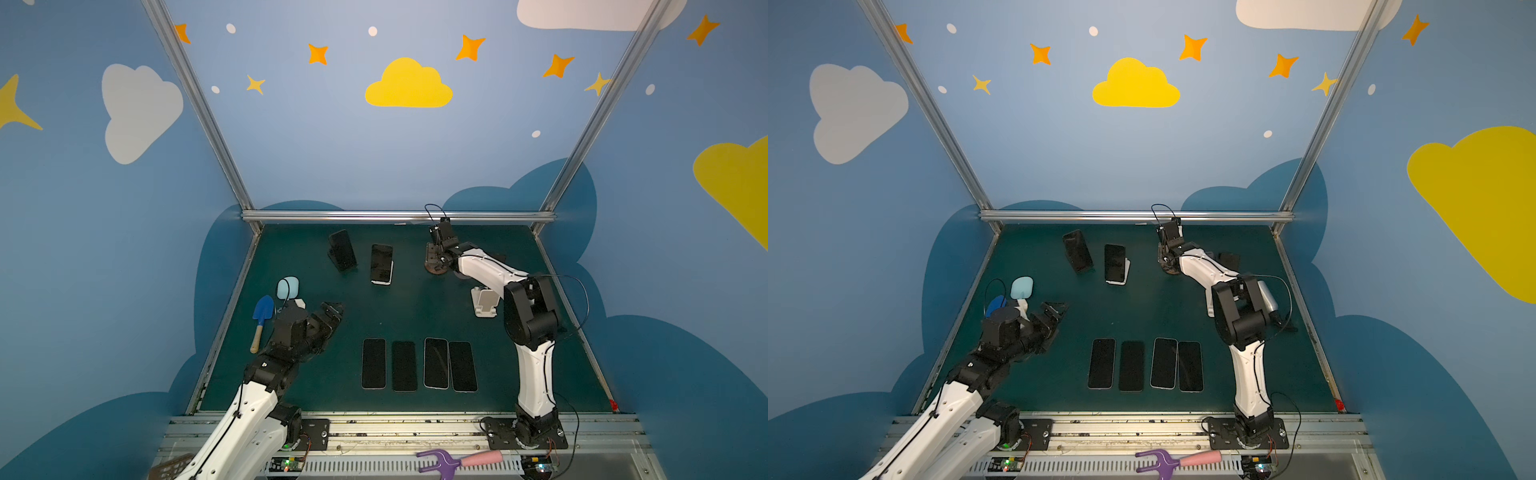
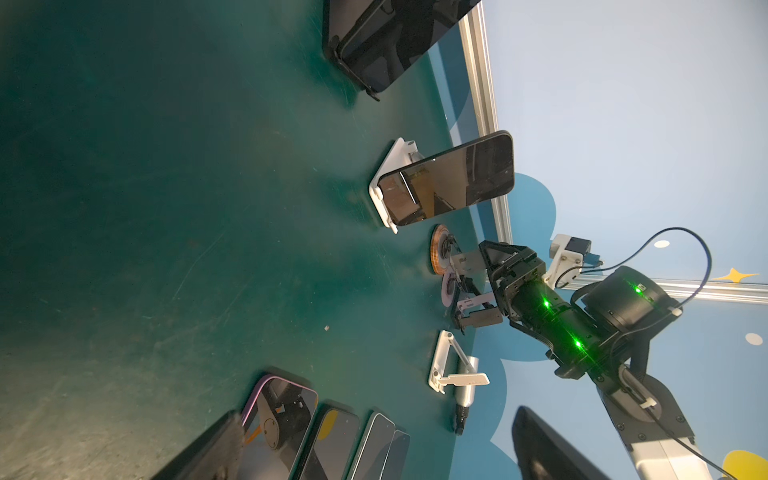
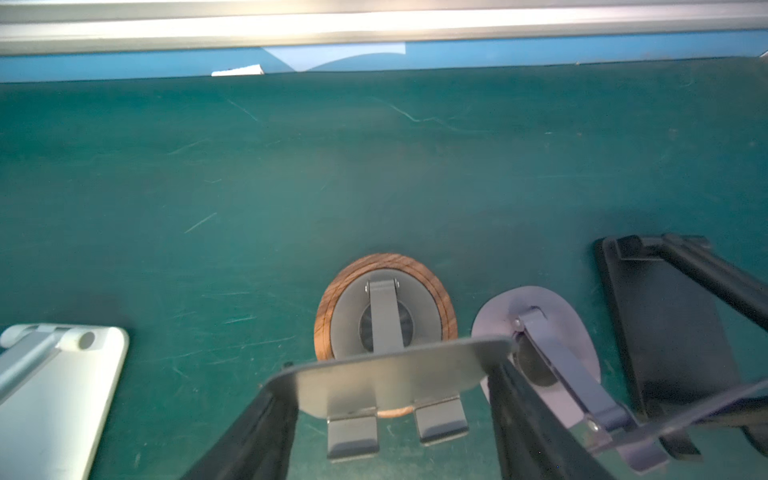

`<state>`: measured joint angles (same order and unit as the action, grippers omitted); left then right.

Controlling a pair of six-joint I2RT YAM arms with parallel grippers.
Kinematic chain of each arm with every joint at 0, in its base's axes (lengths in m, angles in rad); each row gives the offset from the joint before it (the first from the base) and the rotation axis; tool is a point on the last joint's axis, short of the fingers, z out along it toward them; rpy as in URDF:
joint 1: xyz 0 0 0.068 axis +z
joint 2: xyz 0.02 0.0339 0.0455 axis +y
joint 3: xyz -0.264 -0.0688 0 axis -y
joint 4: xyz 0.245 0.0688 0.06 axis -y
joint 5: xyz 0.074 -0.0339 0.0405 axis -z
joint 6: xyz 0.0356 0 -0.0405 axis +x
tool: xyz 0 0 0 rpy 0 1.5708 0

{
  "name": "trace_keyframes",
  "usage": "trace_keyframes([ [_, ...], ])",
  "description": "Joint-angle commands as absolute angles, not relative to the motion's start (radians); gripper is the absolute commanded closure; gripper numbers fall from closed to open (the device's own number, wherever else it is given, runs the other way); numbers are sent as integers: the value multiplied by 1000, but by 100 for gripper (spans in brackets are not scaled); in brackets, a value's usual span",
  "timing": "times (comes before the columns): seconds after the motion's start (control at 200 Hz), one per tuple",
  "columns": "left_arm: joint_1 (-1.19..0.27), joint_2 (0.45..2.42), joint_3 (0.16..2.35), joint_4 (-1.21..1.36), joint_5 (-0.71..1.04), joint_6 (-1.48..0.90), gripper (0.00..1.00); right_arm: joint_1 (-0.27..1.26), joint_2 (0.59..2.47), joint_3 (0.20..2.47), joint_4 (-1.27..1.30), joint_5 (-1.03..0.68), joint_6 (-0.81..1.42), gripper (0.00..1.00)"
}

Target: Remove the phone from the phone stand

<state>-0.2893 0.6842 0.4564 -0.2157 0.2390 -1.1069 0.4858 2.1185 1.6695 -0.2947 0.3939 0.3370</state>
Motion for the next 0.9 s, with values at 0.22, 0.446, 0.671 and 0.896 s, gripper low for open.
trace_keyframes([
  [0.22, -308, 688, 488, -190, 244, -1088, 0, 520, 2198, 1803, -324, 367, 335, 37],
  [0.446, -311, 645, 486, -214, 237, -1085, 0, 538, 2217, 1825, -364, 401, 342, 21],
  [0.671, -313, 645, 493, -203, 257, -1081, 0, 553, 2074, 1803, -361, 385, 318, 10],
  [0.896, -316, 657, 478, -151, 276, -1088, 0, 542, 1833, 1595, -355, 445, 310, 10],
])
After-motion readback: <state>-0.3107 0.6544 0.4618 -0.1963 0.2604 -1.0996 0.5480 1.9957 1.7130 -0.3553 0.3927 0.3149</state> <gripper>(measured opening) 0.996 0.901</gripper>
